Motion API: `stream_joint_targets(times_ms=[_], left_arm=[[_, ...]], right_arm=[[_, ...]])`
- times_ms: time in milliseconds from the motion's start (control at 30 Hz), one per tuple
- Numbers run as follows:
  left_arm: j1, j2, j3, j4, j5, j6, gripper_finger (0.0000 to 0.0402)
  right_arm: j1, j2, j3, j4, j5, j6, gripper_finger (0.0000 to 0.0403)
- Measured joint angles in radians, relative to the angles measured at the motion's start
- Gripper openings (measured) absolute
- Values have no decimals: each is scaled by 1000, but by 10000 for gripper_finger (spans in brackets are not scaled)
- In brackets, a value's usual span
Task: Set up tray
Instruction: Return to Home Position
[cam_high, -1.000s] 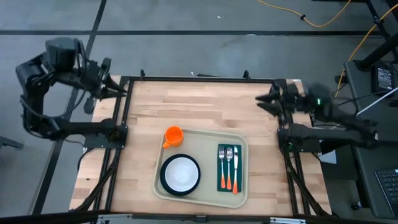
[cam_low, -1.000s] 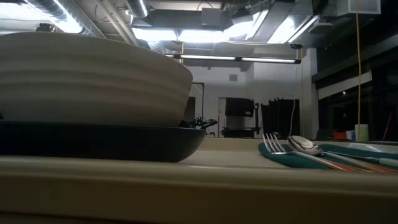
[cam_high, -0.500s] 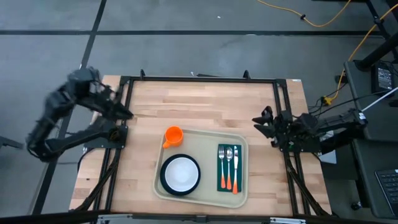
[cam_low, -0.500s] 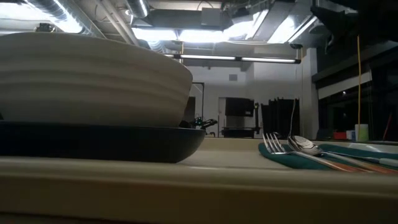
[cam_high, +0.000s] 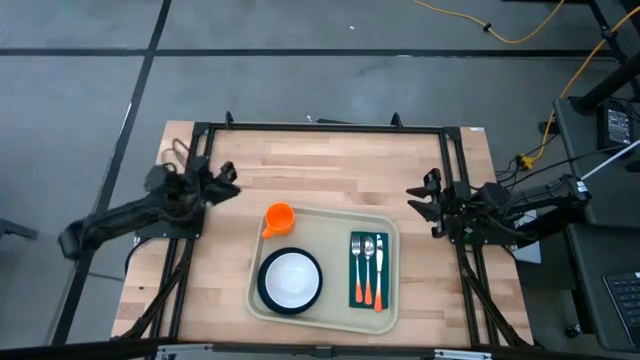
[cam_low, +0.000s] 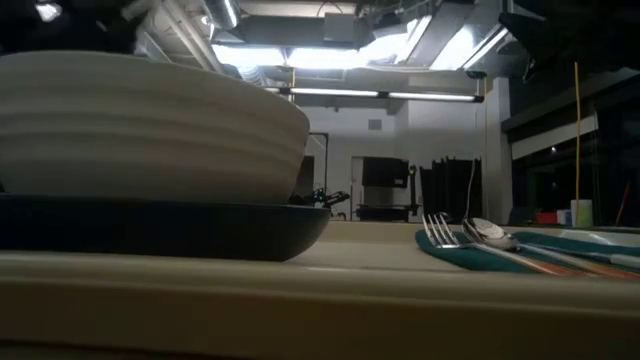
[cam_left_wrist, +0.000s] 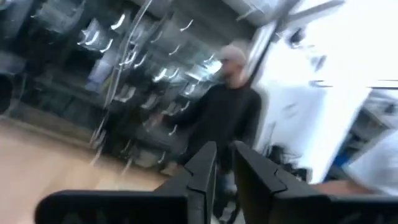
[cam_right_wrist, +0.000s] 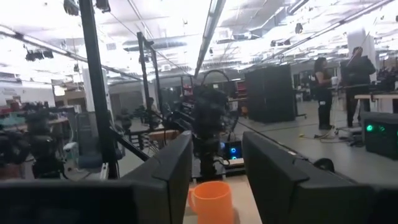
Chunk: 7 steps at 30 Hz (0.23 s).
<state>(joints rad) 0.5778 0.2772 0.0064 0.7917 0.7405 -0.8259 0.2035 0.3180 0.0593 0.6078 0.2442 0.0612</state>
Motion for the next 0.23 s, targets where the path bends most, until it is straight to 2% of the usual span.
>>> stream_joint_targets(times_ms=[67,100,167,233], left_arm=[[-63,14,24,-189,-68,54,49],[-101,24,23,-234,-97,77,49],[-186,38,10,-229,-188,116,47],[-279,43,3,-242,-361,183,48]], right_arm=[[0,0,0,-11,0,-15,147],[0,0,0,-19,0,-14,147],[0,1,1,-24,0,11,147],[0,0,2,-37,0,40,147]])
